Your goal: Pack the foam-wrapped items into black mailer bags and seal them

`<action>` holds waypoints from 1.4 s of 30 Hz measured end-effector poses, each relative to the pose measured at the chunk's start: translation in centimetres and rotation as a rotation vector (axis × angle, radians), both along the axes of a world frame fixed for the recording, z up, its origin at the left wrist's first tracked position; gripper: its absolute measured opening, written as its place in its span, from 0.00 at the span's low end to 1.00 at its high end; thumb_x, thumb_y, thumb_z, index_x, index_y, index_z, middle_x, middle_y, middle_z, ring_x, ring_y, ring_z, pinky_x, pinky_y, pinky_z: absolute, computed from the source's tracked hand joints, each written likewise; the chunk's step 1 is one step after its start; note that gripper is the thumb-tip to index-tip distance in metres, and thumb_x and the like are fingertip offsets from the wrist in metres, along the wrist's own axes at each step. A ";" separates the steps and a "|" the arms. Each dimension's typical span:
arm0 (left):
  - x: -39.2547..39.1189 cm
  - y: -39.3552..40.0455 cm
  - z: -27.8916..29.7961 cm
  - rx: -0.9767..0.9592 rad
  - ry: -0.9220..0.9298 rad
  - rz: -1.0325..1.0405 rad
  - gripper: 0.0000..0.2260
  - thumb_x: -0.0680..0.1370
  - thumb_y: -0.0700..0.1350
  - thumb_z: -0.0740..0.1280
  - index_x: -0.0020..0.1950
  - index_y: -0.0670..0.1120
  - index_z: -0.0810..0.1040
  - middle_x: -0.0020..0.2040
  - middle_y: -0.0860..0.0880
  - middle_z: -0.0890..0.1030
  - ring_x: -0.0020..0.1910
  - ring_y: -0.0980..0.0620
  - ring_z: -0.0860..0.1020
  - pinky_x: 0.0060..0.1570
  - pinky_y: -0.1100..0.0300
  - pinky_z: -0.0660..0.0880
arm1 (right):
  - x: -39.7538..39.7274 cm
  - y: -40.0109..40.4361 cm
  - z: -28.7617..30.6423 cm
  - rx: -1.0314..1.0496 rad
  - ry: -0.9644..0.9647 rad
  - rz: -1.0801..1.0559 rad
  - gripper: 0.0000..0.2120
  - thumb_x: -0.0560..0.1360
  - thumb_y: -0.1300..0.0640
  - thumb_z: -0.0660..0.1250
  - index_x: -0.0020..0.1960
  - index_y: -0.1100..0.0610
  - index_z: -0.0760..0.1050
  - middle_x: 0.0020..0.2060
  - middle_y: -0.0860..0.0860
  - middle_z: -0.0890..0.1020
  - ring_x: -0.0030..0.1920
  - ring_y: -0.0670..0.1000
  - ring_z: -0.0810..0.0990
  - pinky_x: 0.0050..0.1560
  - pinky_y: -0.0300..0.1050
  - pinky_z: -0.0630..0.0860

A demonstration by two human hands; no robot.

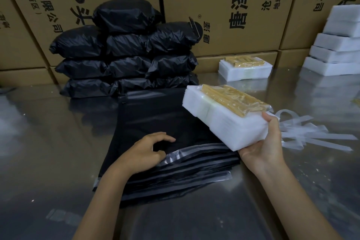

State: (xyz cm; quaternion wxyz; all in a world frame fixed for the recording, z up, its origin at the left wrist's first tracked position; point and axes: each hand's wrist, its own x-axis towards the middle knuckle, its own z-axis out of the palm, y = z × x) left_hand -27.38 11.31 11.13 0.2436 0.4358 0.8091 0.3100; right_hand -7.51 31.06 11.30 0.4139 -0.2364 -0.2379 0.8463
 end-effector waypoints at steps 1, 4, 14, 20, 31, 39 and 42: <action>0.0 0.1 0.0 0.014 -0.006 0.009 0.23 0.77 0.36 0.61 0.60 0.64 0.77 0.69 0.63 0.68 0.62 0.63 0.70 0.59 0.69 0.68 | 0.0 0.0 0.0 -0.002 -0.003 -0.001 0.22 0.76 0.45 0.66 0.66 0.53 0.78 0.57 0.53 0.85 0.59 0.54 0.84 0.63 0.54 0.78; 0.0 0.2 0.3 0.075 -0.079 0.075 0.25 0.79 0.33 0.56 0.56 0.64 0.80 0.59 0.58 0.78 0.44 0.64 0.72 0.41 0.75 0.69 | 0.0 0.1 0.0 -0.016 -0.007 -0.008 0.21 0.76 0.45 0.67 0.66 0.52 0.78 0.57 0.52 0.85 0.57 0.54 0.84 0.62 0.54 0.78; 0.1 -0.1 0.3 0.006 0.110 0.028 0.15 0.75 0.46 0.74 0.58 0.61 0.80 0.69 0.64 0.70 0.72 0.60 0.64 0.70 0.63 0.57 | 0.0 0.2 -0.2 -0.004 0.003 0.000 0.21 0.75 0.44 0.68 0.65 0.52 0.79 0.57 0.53 0.86 0.56 0.55 0.85 0.62 0.55 0.78; 0.1 0.4 -0.3 0.107 0.336 0.131 0.07 0.79 0.46 0.69 0.54 0.57 0.82 0.56 0.61 0.80 0.59 0.58 0.77 0.60 0.62 0.71 | 0.1 0.3 -0.3 0.006 0.003 0.003 0.22 0.76 0.44 0.67 0.66 0.52 0.79 0.57 0.52 0.86 0.56 0.54 0.85 0.61 0.53 0.79; -1.2 -1.3 0.7 -0.060 0.551 0.108 0.14 0.75 0.39 0.65 0.45 0.59 0.81 0.59 0.64 0.71 0.64 0.57 0.67 0.66 0.54 0.58 | 0.3 0.1 0.2 -0.005 0.009 0.023 0.23 0.76 0.43 0.65 0.67 0.52 0.78 0.58 0.52 0.85 0.58 0.54 0.84 0.59 0.52 0.79; -1.2 -1.6 0.7 0.060 0.452 0.184 0.28 0.74 0.28 0.59 0.66 0.54 0.78 0.67 0.51 0.75 0.66 0.47 0.73 0.64 0.51 0.71 | 0.8 -0.4 0.6 0.059 0.022 -0.008 0.22 0.76 0.43 0.65 0.66 0.52 0.79 0.58 0.52 0.85 0.60 0.54 0.83 0.61 0.53 0.78; -0.5 -0.7 0.3 0.093 0.506 0.170 0.22 0.74 0.27 0.58 0.50 0.49 0.85 0.65 0.50 0.77 0.63 0.44 0.76 0.60 0.50 0.74 | 1.3 -0.4 0.9 0.118 0.036 -0.012 0.22 0.75 0.42 0.65 0.64 0.51 0.80 0.58 0.52 0.85 0.61 0.55 0.82 0.65 0.55 0.76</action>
